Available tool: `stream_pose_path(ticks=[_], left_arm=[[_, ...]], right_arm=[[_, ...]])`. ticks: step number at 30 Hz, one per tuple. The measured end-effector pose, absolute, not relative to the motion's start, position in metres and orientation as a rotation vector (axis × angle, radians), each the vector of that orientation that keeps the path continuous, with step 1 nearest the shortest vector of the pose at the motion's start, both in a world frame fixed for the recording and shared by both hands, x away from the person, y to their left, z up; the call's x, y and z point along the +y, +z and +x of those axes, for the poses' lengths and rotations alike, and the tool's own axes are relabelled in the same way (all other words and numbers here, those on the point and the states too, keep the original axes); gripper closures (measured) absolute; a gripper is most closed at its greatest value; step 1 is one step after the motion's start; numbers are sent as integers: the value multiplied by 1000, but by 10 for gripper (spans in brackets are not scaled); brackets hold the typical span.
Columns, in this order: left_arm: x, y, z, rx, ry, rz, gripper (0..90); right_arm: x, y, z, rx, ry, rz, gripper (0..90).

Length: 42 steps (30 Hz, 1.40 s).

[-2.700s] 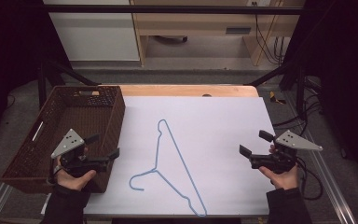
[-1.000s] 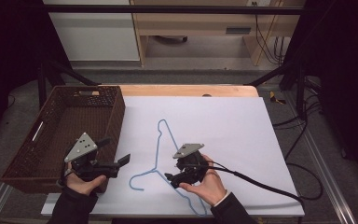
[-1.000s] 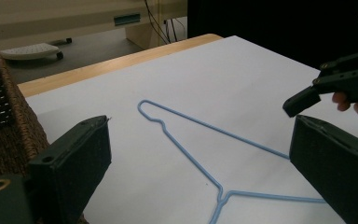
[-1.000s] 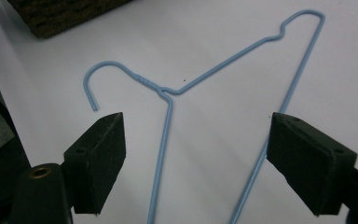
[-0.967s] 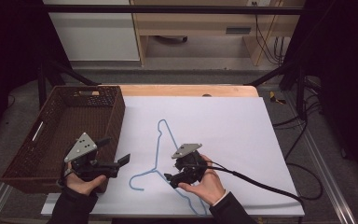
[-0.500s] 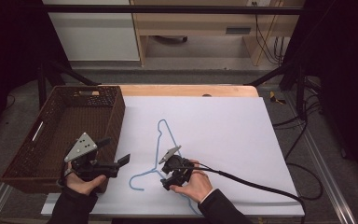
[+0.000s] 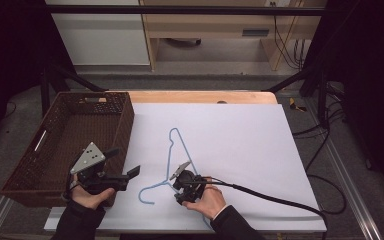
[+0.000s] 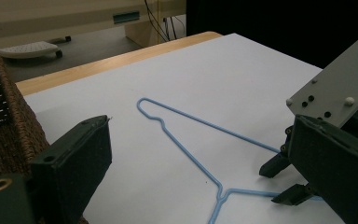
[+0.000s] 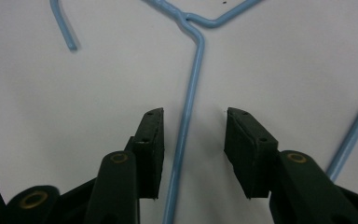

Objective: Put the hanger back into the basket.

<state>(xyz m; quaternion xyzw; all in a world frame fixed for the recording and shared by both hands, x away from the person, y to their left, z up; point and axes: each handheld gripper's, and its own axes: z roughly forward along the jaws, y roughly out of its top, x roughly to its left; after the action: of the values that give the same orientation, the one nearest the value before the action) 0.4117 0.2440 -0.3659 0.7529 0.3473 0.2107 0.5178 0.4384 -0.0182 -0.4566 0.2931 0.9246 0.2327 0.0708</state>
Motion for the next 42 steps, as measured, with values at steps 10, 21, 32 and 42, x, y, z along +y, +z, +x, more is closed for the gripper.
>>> stream_pose_path(ticks=[10,21,32,42], left_arm=[[241,-368,412,831,504,1821,58],[238,-371,413,834,497,1834,61],[238,-371,413,833,493,1836,62],[239,-369,411,815,497,1834,62]], right_arm=[[-16,-458,433,2761,703,909,709],[-16,-457,433,2775,696,936,860],[-17,-456,435,2771,708,996,874],[-27,-448,438,2811,776,1016,878]])
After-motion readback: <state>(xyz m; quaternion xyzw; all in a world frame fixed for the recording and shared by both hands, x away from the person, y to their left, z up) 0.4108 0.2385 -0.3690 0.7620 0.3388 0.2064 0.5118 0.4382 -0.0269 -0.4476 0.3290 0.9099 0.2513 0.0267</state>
